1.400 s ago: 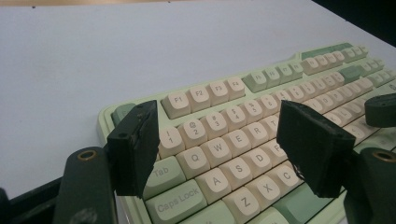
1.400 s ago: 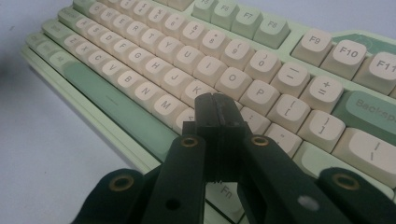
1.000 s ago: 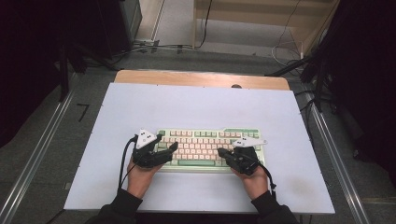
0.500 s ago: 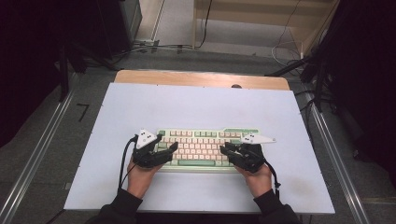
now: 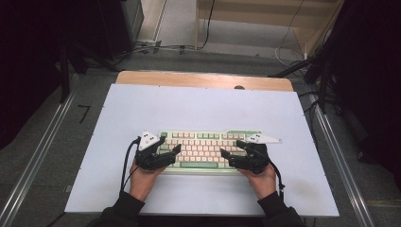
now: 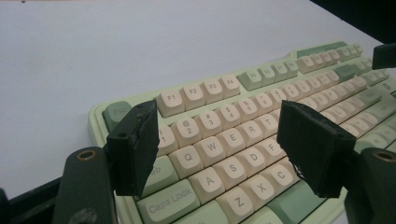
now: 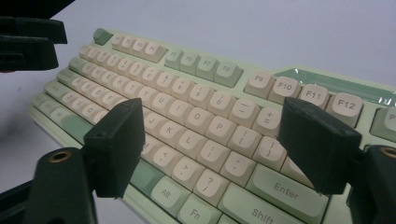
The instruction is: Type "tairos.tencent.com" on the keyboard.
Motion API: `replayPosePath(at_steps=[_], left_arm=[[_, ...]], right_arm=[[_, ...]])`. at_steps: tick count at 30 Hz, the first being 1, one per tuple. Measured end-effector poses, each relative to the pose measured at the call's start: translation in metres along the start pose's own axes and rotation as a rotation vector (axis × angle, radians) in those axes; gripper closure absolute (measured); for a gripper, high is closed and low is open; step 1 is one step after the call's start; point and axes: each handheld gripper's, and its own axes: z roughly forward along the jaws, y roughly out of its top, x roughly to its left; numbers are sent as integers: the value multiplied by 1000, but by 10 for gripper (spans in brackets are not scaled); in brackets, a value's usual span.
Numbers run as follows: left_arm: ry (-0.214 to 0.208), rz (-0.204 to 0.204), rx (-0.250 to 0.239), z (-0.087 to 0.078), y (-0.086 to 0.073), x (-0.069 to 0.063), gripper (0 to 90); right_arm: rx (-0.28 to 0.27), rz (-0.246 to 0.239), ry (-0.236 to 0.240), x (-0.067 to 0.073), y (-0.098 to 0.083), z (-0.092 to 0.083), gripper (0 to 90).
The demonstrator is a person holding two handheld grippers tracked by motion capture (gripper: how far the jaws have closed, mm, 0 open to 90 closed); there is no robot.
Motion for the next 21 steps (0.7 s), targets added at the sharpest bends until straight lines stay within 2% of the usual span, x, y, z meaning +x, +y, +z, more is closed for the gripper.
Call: replayPosePath(at_steps=[7,14,17,21], left_arm=[[-23,24,9,6,1,-10,300],[-32,20,3,8,4,-11,327],[-41,15,-6,8,5,-10,369],[-77,10,2,11,5,-10,525]], right_arm=[[4,0,-7,1,0,1,184],[6,2,-2,1,0,2,184],[9,3,-4,1,-1,2,185],[6,2,-4,1,-1,2,189]])
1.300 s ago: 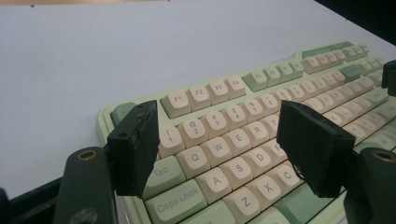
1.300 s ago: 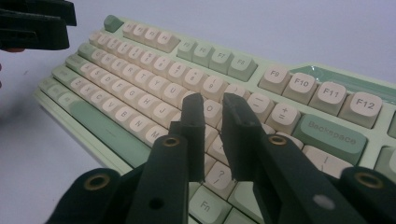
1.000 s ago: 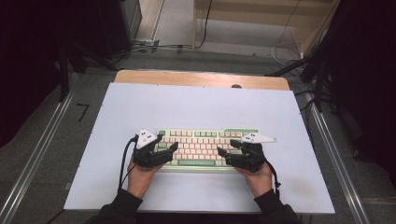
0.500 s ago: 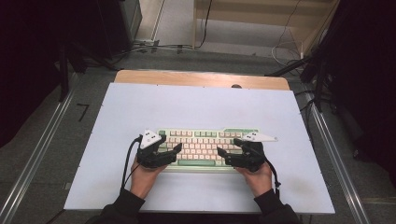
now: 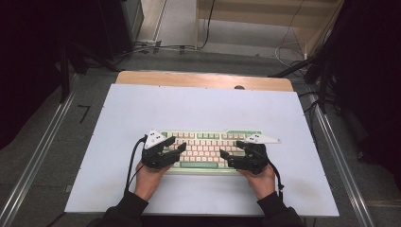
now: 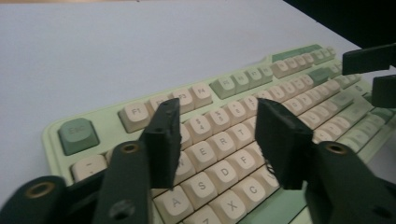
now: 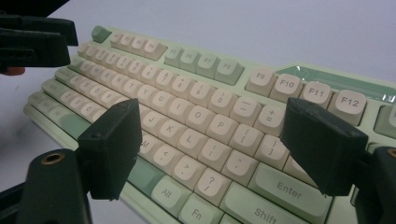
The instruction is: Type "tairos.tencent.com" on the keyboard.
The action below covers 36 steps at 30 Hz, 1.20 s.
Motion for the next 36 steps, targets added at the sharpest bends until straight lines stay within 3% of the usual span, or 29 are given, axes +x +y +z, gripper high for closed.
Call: replayPosePath(at_steps=[5,12,16,23,36], left_arm=[[-45,-1,9,5,4,-2,699],[-52,25,38,16,7,-8,900],[-55,53,56,23,9,-11,900],[-64,61,92,37,9,-18,900],[-16,65,161,49,7,-22,900]], right_arm=[[3,3,-2,-1,0,0,192],[5,3,2,0,-1,0,199],[2,5,2,0,0,0,204],[8,1,5,1,0,1,207],[13,-1,8,2,-1,3,207]])
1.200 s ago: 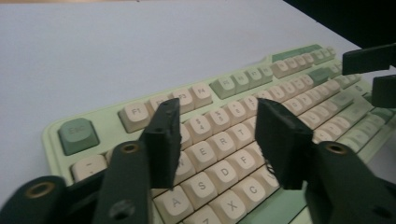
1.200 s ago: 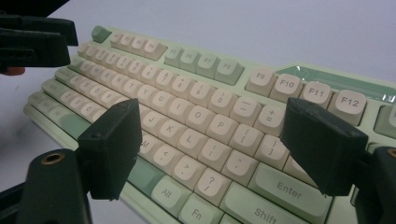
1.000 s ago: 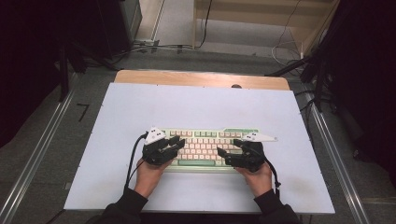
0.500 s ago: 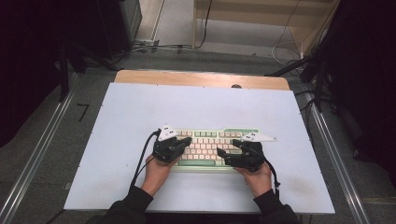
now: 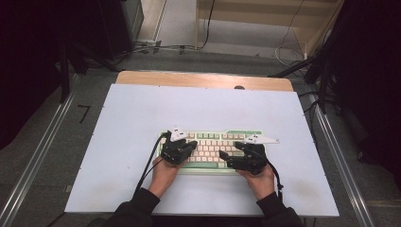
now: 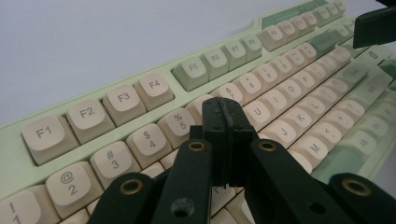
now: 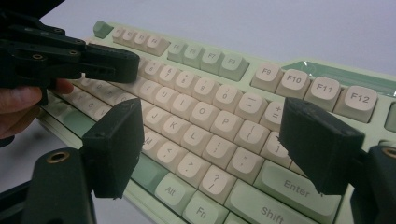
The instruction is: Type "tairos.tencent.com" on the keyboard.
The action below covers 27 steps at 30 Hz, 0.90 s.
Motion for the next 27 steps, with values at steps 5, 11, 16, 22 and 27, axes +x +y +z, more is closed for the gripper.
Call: replayPosePath(at_steps=[5,11,16,22,27], left_arm=[[4,1,3,0,0,0,900],[4,1,9,1,1,0,900],[5,4,27,2,1,0,900],[-31,-18,-20,-6,3,0,900],[-63,-38,-85,-17,7,2,666]], right_arm=[[3,1,-1,0,0,0,207],[2,2,-2,-1,0,0,210],[0,-2,-1,0,0,0,212],[5,-1,-2,0,0,0,212],[4,2,-4,-1,-1,0,215]])
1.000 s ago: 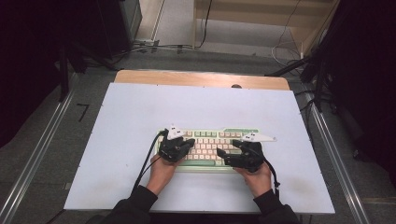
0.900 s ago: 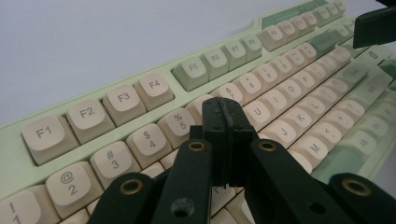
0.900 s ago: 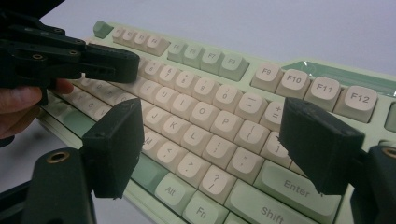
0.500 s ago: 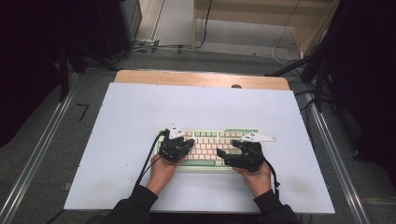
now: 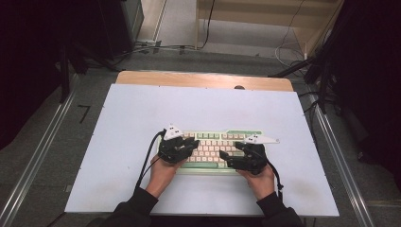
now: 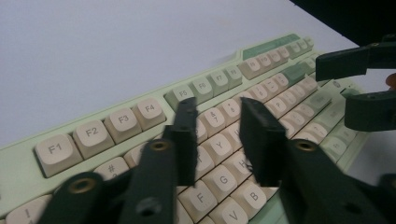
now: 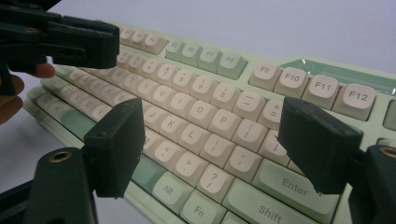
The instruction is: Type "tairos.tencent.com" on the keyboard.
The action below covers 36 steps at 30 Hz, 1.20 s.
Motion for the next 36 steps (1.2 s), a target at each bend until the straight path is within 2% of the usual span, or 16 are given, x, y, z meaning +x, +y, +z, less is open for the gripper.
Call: replayPosePath(at_steps=[5,8,11,23,36], left_arm=[[-9,-2,-4,-5,1,2,489],[23,8,-16,-8,1,1,397],[42,7,-18,-10,0,3,366],[68,-26,-48,-27,-6,15,366],[82,-46,-55,-32,-9,21,367]], right_arm=[[-5,0,1,0,1,-1,215],[-1,-1,0,0,0,-1,215],[-6,-2,2,1,1,-1,215],[-3,-5,-1,1,1,0,215],[-1,-5,-5,1,1,0,222]])
